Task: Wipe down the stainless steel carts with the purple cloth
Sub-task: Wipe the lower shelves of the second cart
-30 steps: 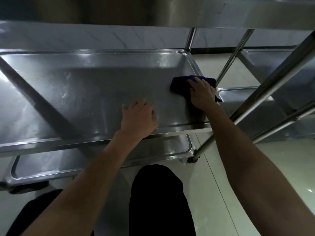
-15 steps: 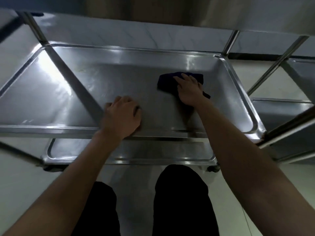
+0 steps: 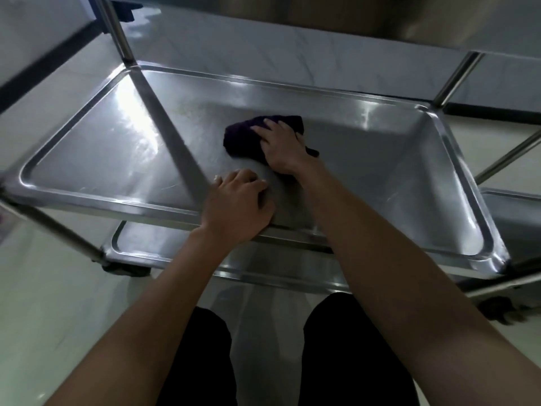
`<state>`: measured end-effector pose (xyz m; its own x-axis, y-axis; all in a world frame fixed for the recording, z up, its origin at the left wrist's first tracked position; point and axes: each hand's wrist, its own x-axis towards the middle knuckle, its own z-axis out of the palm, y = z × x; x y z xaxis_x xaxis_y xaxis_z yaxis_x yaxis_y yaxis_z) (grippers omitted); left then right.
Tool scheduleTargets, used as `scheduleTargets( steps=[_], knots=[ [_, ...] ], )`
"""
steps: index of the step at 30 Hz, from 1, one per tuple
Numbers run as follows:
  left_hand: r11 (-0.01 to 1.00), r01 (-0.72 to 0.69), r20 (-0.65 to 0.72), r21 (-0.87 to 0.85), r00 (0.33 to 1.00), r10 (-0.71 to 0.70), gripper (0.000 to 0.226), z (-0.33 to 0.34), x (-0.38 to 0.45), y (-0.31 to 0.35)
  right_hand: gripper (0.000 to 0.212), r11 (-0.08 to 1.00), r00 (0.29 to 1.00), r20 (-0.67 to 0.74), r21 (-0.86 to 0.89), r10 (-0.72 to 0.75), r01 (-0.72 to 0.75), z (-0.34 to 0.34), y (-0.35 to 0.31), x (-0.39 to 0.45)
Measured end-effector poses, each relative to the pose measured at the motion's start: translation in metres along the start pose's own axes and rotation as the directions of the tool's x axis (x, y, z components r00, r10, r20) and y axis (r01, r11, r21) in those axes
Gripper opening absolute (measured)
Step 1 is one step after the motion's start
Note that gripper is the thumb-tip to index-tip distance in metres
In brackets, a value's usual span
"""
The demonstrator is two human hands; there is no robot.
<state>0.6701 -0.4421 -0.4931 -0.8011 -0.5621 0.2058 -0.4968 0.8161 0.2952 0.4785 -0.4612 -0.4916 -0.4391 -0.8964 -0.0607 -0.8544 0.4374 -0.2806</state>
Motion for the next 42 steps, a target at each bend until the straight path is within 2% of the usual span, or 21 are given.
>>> scheduleTargets(
  steps=[6, 11, 13, 16, 21, 29, 37, 42],
  knots=[
    [0.998, -0.028, 0.061, 0.05, 0.998, 0.025, 0.045, 0.004, -0.004, 0.002, 0.046, 0.999, 1.0, -0.019, 0.035, -0.023, 0.024, -0.002, 0.021, -0.042],
    [1.0, 0.0, 0.018, -0.003, 1.0, 0.0, 0.046, 0.004, -0.017, 0.016, 0.046, 0.999, 0.999, -0.029, 0.039, 0.026, -0.025, -0.003, 0.057, -0.094],
    [0.999, -0.014, -0.001, -0.041, 1.0, 0.014, 0.054, 0.005, -0.028, 0.028, 0.046, 0.996, 0.998, -0.038, 0.067, 0.057, -0.055, -0.005, 0.067, -0.114],
    [0.997, -0.077, 0.063, 0.017, 0.995, 0.076, 0.07, 0.009, -0.037, 0.046, 0.046, 0.994, 0.995, -0.051, 0.075, 0.086, -0.082, -0.009, 0.075, -0.14],
    [0.998, -0.055, 0.058, 0.023, 0.997, 0.053, 0.064, 0.011, -0.033, 0.056, 0.046, 0.988, 0.99, -0.056, 0.086, 0.13, -0.125, -0.016, 0.086, -0.19],
    [0.998, -0.055, 0.07, 0.017, 0.996, 0.054, 0.067, 0.018, -0.027, 0.072, 0.044, 0.965, 0.96, -0.132, 0.118, 0.248, -0.234, -0.025, 0.118, -0.256],
    [0.997, -0.068, 0.111, 0.039, 0.992, 0.063, 0.064, 0.027, -0.007, 0.106, 0.046, 0.888, 0.865, -0.204, 0.06, 0.458, -0.456, -0.041, 0.174, -0.282],
    [0.997, -0.068, 0.105, 0.043, 0.992, 0.063, 0.058, 0.032, 0.0, 0.129, 0.045, 0.847, 0.803, -0.285, 0.07, 0.524, -0.527, -0.047, 0.196, -0.289]
  ],
)
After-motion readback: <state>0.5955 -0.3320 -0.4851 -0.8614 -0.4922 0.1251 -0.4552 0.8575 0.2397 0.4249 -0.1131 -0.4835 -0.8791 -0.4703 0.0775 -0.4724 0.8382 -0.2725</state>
